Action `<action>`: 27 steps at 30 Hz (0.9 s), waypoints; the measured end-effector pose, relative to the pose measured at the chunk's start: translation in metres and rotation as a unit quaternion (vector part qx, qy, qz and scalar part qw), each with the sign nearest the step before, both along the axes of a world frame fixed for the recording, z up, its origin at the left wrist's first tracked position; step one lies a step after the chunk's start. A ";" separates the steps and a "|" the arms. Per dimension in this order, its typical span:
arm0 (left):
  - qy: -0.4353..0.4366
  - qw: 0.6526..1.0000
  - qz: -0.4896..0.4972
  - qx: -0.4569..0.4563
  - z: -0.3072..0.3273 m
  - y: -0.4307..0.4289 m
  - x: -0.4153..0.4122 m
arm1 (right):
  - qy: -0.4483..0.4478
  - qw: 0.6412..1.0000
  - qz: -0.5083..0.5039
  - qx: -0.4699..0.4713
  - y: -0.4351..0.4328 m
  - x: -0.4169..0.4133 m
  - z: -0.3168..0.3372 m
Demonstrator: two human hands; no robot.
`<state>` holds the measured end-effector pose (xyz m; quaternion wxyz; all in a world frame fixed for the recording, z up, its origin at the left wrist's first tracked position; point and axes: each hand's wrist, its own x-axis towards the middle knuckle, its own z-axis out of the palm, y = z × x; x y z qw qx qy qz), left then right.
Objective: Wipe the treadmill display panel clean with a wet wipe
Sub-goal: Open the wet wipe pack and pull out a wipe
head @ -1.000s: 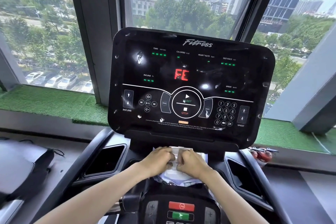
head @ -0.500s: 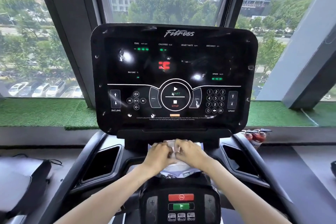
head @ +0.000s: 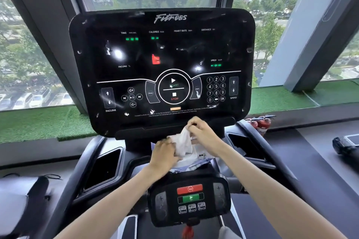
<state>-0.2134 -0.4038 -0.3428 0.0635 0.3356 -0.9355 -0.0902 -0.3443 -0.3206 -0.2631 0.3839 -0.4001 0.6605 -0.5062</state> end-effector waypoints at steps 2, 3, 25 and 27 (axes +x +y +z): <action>0.032 0.999 0.007 0.029 -0.001 0.001 0.001 | -0.013 1.000 -0.015 -0.012 -0.001 -0.001 0.007; 0.048 0.998 0.015 0.047 -0.003 0.000 0.002 | -0.003 1.000 -0.015 -0.006 -0.001 -0.003 0.009; 0.103 0.977 -0.019 0.185 0.003 0.013 -0.021 | 0.113 0.963 0.034 0.244 0.028 -0.036 -0.023; 0.070 0.974 -0.070 0.202 0.002 0.012 -0.020 | 0.137 0.958 0.050 0.247 0.024 -0.035 -0.027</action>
